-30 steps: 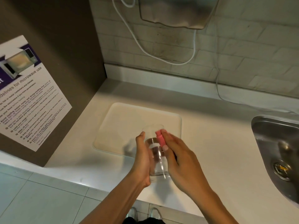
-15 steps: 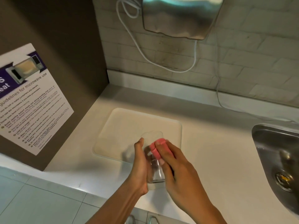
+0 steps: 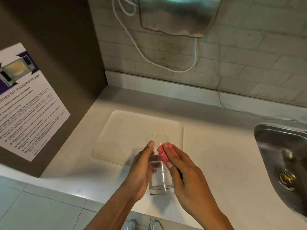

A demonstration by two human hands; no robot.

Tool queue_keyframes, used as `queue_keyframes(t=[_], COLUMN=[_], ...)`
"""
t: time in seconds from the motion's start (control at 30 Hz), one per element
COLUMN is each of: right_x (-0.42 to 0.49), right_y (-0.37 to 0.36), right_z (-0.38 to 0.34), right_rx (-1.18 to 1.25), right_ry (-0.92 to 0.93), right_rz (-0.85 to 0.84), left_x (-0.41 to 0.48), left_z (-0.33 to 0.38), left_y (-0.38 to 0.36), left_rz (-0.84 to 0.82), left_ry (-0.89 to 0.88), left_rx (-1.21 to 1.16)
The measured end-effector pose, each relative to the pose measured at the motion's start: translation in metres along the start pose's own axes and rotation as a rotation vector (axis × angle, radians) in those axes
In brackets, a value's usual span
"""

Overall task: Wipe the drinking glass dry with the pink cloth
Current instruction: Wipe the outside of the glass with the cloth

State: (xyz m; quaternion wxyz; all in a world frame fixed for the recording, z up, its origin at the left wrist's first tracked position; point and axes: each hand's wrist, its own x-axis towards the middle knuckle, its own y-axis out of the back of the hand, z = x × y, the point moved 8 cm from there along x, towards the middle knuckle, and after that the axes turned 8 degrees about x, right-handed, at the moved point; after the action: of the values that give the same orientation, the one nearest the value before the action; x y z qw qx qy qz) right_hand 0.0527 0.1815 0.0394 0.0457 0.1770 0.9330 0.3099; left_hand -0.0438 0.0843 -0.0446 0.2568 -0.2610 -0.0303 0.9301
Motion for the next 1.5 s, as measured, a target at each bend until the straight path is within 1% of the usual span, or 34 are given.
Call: queue_keyframes(t=[0.1, 0.17, 0.23, 0.3, 0.33, 0.4, 0.43, 0.5, 0.57, 0.63, 0.7, 0.77, 0.87, 0.97, 1.03, 1.13, 1.2, 1.3, 1.4, 1.47, 1.5], right_x=[-0.009, -0.010, 0.000, 0.013, 0.018, 0.018, 0.012, -0.005, -0.011, -0.001, 0.014, 0.022, 0.009, -0.001, 0.007, 0.022, 0.021, 0.005, 0.009, 0.020, 0.023], right_y=[0.000, -0.003, -0.002, 0.005, 0.007, 0.003, -0.005, -0.022, -0.023, -0.012, 0.000, 0.001, -0.012, -0.015, -0.009, -0.002, -0.008, -0.020, -0.012, -0.003, -0.002], right_z=[0.011, 0.021, 0.026, 0.025, 0.019, 0.003, -0.004, -0.005, -0.001, 0.006, 0.008, -0.004, -0.016, -0.013, -0.008, -0.011, -0.020, -0.019, -0.011, -0.010, -0.014], right_rx=[0.110, 0.192, 0.274, 0.334, 0.330, 0.211, 0.133, 0.051, 0.079, 0.175, 0.213, 0.159, 0.044, -0.018, 0.029, 0.060, 0.016, -0.061, 0.014, 0.081, 0.079], right_ry=[-0.054, -0.140, -0.221, -0.234, -0.207, -0.097, -0.049, -0.024, -0.029, -0.065, -0.107, -0.049, 0.038, 0.053, 0.026, 0.000, 0.028, 0.039, 0.007, -0.013, 0.000], right_rz=[0.048, 0.063, 0.072, 0.112, 0.131, 0.119, 0.091, 0.013, -0.022, 0.005, 0.047, 0.066, 0.033, -0.028, -0.052, -0.019, -0.005, -0.026, -0.018, 0.044, 0.069], left_x=[0.003, 0.003, 0.002, 0.000, 0.000, 0.003, 0.006, 0.012, 0.013, 0.012, 0.010, 0.010, 0.014, 0.015, 0.013, 0.011, 0.012, 0.013, 0.009, 0.006, 0.006], left_z=[-0.011, -0.018, -0.021, -0.025, -0.026, -0.027, -0.025, -0.022, -0.022, -0.029, -0.033, -0.029, -0.016, -0.017, -0.023, -0.027, -0.023, -0.015, -0.020, -0.024, -0.024], left_y=[0.000, -0.002, -0.007, -0.014, -0.016, -0.014, -0.011, -0.001, 0.005, 0.002, -0.008, -0.012, -0.005, 0.002, -0.001, -0.008, -0.004, 0.005, 0.003, -0.006, -0.008], left_rz=[-0.020, -0.018, -0.009, -0.005, 0.006, 0.019, 0.019, 0.024, 0.014, -0.012, -0.054, -0.051, -0.019, -0.009, -0.045, -0.075, -0.061, -0.023, -0.043, -0.100, -0.101], left_ry=[0.079, 0.116, 0.112, 0.114, 0.118, 0.117, 0.112, 0.102, 0.109, 0.129, 0.141, 0.122, 0.076, 0.069, 0.077, 0.076, 0.061, 0.033, 0.047, 0.035, 0.027], left_rx=[-0.045, -0.065, -0.051, -0.056, -0.064, -0.086, -0.108, -0.173, -0.221, -0.258, -0.306, -0.361, -0.420, -0.423, -0.413, -0.425, -0.444, -0.443, -0.410, -0.418, -0.423])
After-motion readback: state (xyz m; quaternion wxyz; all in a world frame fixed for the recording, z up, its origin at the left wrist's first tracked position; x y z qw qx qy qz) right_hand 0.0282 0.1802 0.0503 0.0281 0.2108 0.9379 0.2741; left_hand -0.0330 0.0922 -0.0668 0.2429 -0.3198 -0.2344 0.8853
